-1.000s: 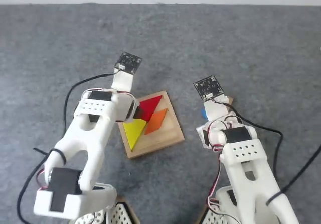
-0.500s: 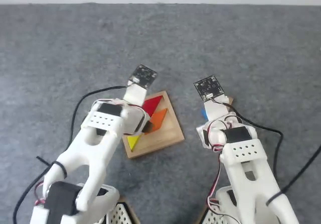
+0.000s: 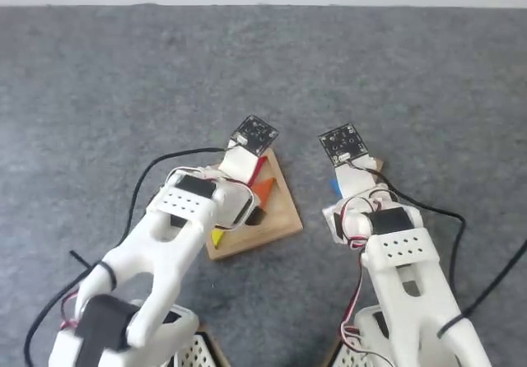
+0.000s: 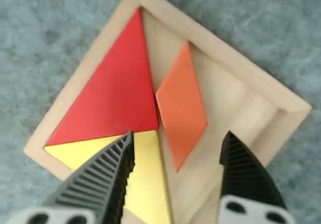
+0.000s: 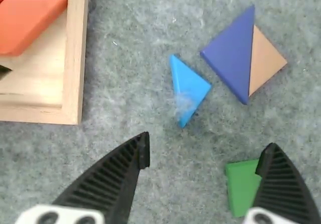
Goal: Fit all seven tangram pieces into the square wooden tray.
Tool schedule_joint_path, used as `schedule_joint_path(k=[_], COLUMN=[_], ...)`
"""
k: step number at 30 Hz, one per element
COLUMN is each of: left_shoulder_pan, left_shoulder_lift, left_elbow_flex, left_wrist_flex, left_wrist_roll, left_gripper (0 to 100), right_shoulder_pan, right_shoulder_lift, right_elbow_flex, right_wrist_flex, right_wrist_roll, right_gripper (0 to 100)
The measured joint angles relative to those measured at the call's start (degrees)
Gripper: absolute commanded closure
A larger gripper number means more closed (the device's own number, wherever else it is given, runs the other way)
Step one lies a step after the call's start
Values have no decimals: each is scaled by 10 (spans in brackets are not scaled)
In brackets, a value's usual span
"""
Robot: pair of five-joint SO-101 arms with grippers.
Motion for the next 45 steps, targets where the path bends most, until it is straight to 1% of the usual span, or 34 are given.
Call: schedule_joint_path(k=[5, 9, 14, 17, 21, 23, 25, 27, 30, 45], left_shoulder_pan=[-8, -8, -8, -10, -39, -65, -94, -116, -125, -123], left_shoulder_lift=[91, 130, 140, 142, 140, 116, 76, 31, -18, -44], left_elbow_flex=[-76, -122, -152, -177, -185, -171, -129, -69, 12, 35], left_wrist_flex=[1, 4, 4, 4, 44, 60, 57, 32, -14, -21], left_wrist_roll=[0, 0, 4, 20, 16, -1, -22, -45, -60, -74], left_gripper=[739, 739, 739, 739, 739, 739, 739, 739, 739, 739], right_shoulder_pan=[0, 0, 0, -4, -11, -9, -11, -12, -11, -11], right_shoulder_lift=[0, 0, 0, 0, 0, 0, 0, 0, 0, 0], right_elbow_flex=[0, 0, 0, 0, 0, 0, 0, 0, 0, 0], right_wrist_flex=[0, 0, 0, 0, 0, 0, 2, 2, 4, 7], right_wrist_roll=[0, 0, 0, 0, 0, 0, 0, 0, 0, 0], right_gripper=[648, 648, 648, 648, 648, 648, 648, 648, 648, 648])
